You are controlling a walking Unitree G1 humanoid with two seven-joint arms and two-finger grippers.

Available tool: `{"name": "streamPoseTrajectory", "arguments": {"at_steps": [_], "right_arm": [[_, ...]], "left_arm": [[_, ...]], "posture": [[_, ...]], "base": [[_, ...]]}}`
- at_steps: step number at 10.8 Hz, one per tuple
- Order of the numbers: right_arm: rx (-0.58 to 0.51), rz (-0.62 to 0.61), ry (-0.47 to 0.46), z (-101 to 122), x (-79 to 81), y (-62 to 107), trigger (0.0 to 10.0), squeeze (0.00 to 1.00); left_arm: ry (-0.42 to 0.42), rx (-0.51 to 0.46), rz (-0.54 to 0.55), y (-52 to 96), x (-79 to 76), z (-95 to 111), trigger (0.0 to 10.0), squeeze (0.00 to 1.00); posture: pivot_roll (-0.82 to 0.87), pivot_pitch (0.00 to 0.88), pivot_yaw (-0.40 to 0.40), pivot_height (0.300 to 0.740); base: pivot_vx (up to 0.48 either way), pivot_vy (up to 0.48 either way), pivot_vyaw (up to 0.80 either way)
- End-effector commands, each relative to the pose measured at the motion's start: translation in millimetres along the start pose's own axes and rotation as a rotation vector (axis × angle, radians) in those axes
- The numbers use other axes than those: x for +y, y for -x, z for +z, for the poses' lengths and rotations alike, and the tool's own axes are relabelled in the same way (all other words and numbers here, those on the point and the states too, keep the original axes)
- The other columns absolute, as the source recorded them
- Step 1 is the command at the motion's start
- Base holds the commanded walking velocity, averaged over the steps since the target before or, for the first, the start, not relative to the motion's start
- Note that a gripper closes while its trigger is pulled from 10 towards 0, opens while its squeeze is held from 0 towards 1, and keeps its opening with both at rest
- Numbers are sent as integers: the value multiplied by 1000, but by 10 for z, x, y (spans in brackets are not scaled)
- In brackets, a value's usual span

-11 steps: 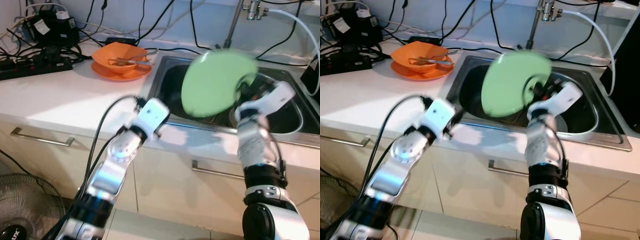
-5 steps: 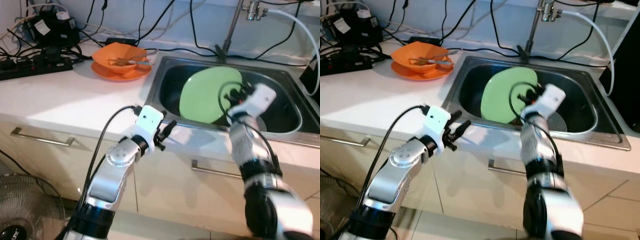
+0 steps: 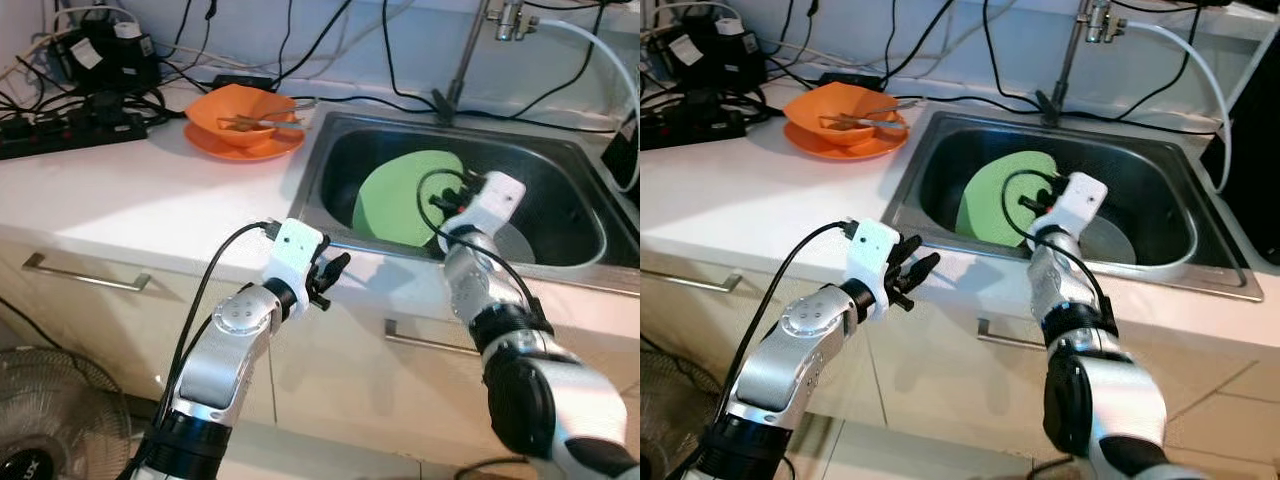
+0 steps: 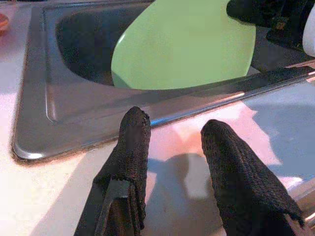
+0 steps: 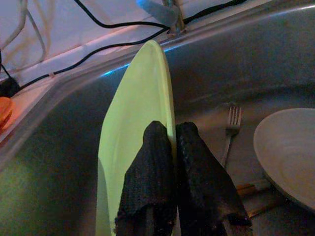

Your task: Kitchen organization

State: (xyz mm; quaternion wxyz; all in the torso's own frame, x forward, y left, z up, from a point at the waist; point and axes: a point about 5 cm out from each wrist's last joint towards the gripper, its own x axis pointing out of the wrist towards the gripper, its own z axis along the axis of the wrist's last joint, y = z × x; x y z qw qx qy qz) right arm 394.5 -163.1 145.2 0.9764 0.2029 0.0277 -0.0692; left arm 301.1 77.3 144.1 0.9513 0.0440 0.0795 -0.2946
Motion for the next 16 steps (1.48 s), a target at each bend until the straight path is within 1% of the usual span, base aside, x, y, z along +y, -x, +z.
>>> {"name": "streamPoseTrajectory", "arguments": {"at_steps": [1,3,4,5,6,7,8,9,12,13,14,15,16], "right_arm": [[-28,19,14,98,67,-33,10000,0],[-28,19,14,98,67,-33,10000,0],[10,12,6,30,97,-28,10000,0],[26,7,-1,4,107,-25,10000,0],[30,21,2,3,136,-29,10000,765],[29,26,3,6,149,-30,10000,973],[31,28,12,4,159,-31,10000,824],[34,30,15,-3,164,-30,10000,0],[30,30,18,6,163,-32,10000,0],[18,45,30,17,189,-32,10000,0],[-44,118,102,46,306,-13,10000,0],[-79,161,131,53,367,6,10000,0],[-154,237,153,62,455,64,10000,0]], "left_arm": [[8,-7,-1,20,-16,18,10000,0],[8,-7,-1,20,-16,18,10000,0],[6,-4,4,14,-15,35,10000,0],[0,-3,4,10,-22,43,10000,0],[-1,-1,3,8,-26,46,10000,0],[-2,0,3,8,-24,46,10000,0],[-1,2,4,11,-20,42,10000,0],[-1,2,5,12,-18,42,10000,0],[6,1,5,13,-17,39,10000,0],[0,-5,9,13,-11,44,10000,0],[-41,-75,70,10,56,100,10000,0],[-45,-123,122,14,111,141,10000,0],[-79,-206,217,38,232,201,10000,0]], "posture": [[255,7,-50,740],[255,7,-50,740],[262,10,-47,740],[261,11,-47,740],[261,12,-47,740],[262,13,-47,740],[263,12,-47,740],[263,12,-47,740],[261,11,-47,740],[261,11,-47,740],[258,13,-46,740],[255,12,-45,740],[247,9,-45,740]], "base": [[0,0,0],[0,0,0],[0,0,0],[0,0,0],[0,0,0],[0,0,0],[0,0,0],[0,0,0],[0,0,0],[0,0,0],[0,0,0],[0,0,0],[0,0,0]]}}
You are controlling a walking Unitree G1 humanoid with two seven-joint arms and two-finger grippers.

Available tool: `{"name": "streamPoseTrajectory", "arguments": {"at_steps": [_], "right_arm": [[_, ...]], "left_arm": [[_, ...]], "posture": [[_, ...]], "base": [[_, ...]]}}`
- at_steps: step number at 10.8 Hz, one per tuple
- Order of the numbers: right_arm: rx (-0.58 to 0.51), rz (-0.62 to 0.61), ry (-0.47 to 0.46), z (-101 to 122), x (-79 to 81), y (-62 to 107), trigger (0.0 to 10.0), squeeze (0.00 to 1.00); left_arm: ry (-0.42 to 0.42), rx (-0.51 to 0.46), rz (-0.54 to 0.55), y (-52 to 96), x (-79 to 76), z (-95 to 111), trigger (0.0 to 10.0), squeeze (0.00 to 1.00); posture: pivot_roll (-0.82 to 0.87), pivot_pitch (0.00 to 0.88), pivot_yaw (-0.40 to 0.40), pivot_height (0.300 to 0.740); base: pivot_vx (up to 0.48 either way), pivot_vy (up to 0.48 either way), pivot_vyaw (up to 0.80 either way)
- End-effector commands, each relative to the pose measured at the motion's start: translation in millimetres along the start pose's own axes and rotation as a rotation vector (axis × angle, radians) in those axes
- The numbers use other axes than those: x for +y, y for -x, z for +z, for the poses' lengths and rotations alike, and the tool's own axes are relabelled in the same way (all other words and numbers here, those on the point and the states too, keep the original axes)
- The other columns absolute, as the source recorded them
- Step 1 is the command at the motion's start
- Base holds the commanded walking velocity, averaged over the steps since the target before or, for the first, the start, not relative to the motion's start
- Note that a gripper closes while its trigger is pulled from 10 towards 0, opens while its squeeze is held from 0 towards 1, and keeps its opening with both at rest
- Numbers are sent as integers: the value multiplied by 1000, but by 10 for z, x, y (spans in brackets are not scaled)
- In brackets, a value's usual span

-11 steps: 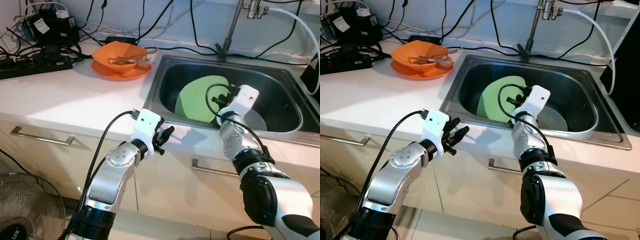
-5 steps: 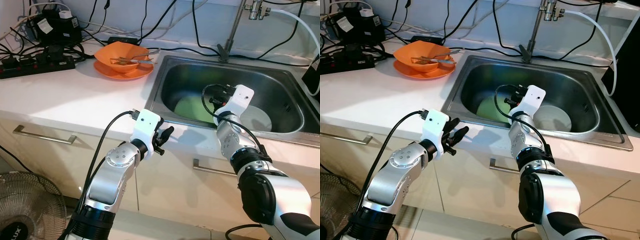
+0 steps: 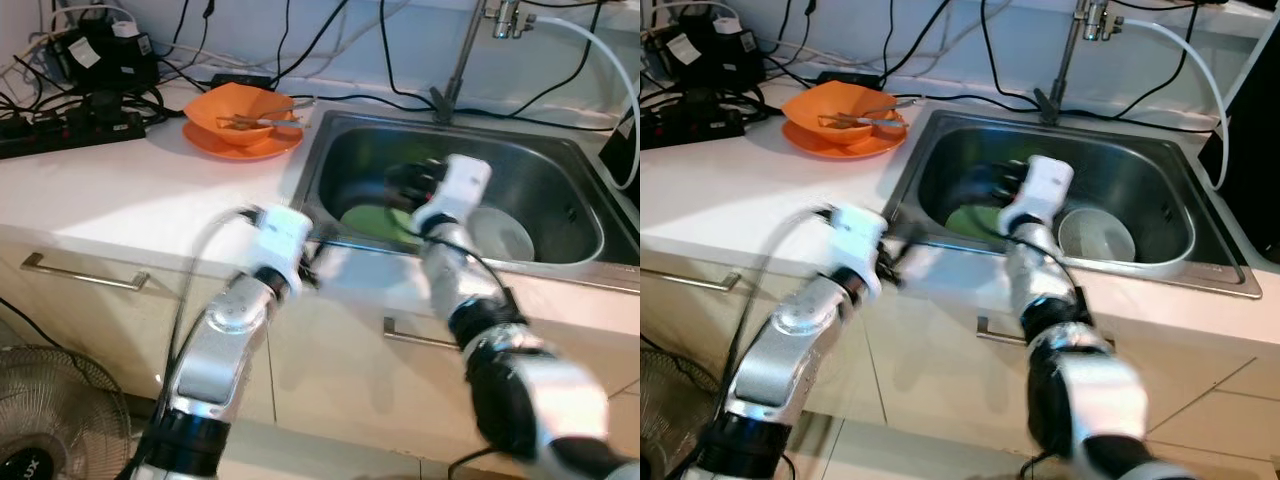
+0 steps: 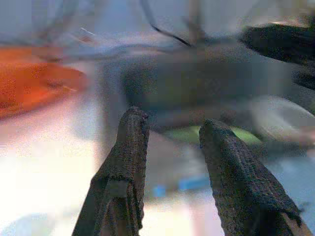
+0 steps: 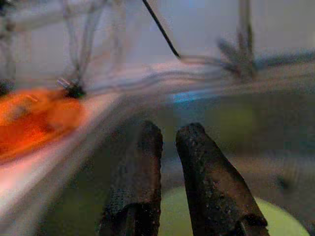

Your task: Kitchen organization

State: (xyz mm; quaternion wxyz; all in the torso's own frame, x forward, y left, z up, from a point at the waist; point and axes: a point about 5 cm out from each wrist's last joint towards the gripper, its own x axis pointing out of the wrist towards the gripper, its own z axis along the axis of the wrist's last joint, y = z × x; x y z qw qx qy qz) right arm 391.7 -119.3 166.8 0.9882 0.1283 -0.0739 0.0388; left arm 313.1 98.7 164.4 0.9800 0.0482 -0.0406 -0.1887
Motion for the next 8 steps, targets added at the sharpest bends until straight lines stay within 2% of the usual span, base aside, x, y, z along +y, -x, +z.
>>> {"name": "streamPoseTrajectory", "arguments": {"at_steps": [1,2,4,6,8], "right_arm": [[-63,39,39,50,7,36,10000,0],[-125,85,81,57,43,121,10000,0],[-181,122,142,50,68,264,10000,0],[-155,102,152,-94,-7,429,10000,0],[-130,67,154,-145,-51,456,10000,0]], "left_arm": [[-5,-46,63,-10,94,36,10000,0],[22,-77,135,-2,197,15,10000,0],[38,-119,182,2,277,-38,10000,0],[42,-134,229,-19,335,-118,10000,0],[47,-139,221,-38,303,-136,10000,0]], "posture": [[239,4,-43,740],[233,0,-43,740],[215,0,-38,740],[204,0,-28,740],[207,0,-29,740]], "base": [[0,0,0],[0,0,0],[0,0,0],[0,0,0],[0,0,0]]}}
